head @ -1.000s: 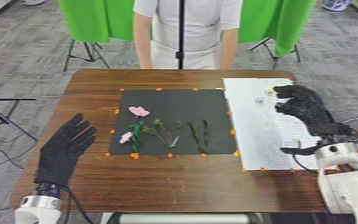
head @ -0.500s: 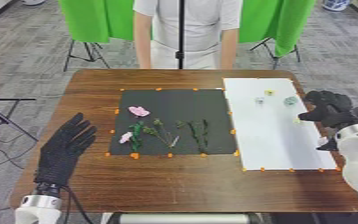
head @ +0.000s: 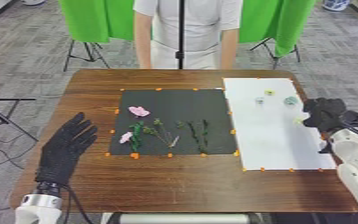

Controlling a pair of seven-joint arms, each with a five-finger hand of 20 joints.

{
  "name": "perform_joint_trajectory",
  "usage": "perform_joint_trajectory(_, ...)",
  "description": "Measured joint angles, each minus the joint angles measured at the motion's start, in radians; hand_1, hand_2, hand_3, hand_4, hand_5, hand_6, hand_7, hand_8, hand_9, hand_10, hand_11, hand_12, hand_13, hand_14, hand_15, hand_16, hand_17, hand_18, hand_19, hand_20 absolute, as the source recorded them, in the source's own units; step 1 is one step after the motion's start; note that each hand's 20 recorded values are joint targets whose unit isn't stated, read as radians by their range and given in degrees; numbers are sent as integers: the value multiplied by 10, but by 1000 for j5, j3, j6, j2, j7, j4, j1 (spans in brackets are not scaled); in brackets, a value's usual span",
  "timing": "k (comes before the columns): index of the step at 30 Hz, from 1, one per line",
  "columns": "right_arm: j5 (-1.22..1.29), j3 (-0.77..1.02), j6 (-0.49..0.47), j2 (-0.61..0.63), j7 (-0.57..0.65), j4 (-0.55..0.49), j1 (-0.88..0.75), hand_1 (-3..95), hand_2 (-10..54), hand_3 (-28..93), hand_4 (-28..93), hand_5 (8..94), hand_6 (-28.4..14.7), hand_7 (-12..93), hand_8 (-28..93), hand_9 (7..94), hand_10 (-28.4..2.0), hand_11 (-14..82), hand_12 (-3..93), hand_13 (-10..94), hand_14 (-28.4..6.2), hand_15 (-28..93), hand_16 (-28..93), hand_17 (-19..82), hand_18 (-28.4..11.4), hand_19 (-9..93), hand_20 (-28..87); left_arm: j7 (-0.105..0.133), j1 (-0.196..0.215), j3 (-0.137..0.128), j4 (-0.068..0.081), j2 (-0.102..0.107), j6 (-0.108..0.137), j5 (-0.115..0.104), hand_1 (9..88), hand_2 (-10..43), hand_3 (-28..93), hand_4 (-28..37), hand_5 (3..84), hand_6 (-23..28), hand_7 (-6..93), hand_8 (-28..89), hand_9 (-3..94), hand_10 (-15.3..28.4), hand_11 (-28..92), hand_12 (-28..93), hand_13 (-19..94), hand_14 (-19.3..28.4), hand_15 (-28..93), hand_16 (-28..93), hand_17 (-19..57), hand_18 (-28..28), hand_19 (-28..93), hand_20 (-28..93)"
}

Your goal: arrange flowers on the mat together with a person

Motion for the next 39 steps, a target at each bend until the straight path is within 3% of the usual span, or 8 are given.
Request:
perform_joint_trajectory(10,-20,-73,32,-1,-52,86,48,427,-95,818,-283,479,1,454,-204,525,-90,373,225,626,-70,672,185,298,-170,822,388,1,0,5,0,3,0,-2,258,25,720,-253,336,30,199,-96,283,121,212,172,244,143,275,13,-86,221,444,107)
perform_joint_trajectory(13,-37,-95,36,-3,-57,106,62,483,-95,749,-283,503,12,532,-58,611,-76,306,351,663,-62,672,211,324,-171,843,387,-2,-2,5,1,3,-1,-1,258,25,720,-253,337,30,199,-97,283,121,211,171,244,143,274,12,-85,221,444,107)
perform_joint_trajectory(16,-53,-138,85,-2,-55,139,93,533,-95,741,-283,635,29,532,-2,796,-58,228,474,753,-55,658,239,374,-178,878,397,-9,-5,0,1,-5,-4,2,259,26,720,-254,337,31,198,-96,283,121,211,171,244,142,273,12,-86,221,444,107)
perform_joint_trajectory(21,-61,-204,237,-2,-58,194,145,531,-95,781,-283,702,22,494,7,847,-52,221,486,790,-50,647,246,402,-183,898,400,-25,-12,-13,1,-31,-14,12,258,26,720,-254,338,31,197,-96,283,121,211,171,244,142,273,12,-86,221,444,107)
perform_joint_trajectory(27,-7,-222,266,1,-73,154,146,526,-95,800,-283,714,20,484,13,859,-53,210,488,796,-48,643,252,406,-185,903,399,-23,-10,-9,1,-32,-13,11,258,25,721,-254,337,31,197,-95,284,122,212,171,244,142,273,13,-85,220,444,107)
perform_joint_trajectory(33,187,-407,366,-3,-118,21,243,520,-95,807,-283,726,24,467,7,877,-57,176,466,791,-49,643,261,402,-184,905,399,-20,-3,-6,0,-21,-10,9,259,26,720,-253,337,31,197,-95,283,122,213,171,244,142,273,13,-85,220,444,108)
perform_joint_trajectory(39,264,-588,298,-143,-300,-31,446,518,-95,811,-283,725,25,465,-1,881,-60,155,465,779,-51,646,266,394,-181,903,400,-26,-6,-5,0,-22,-10,9,258,26,720,-253,337,31,197,-95,283,122,211,171,243,142,274,13,-86,221,444,108)
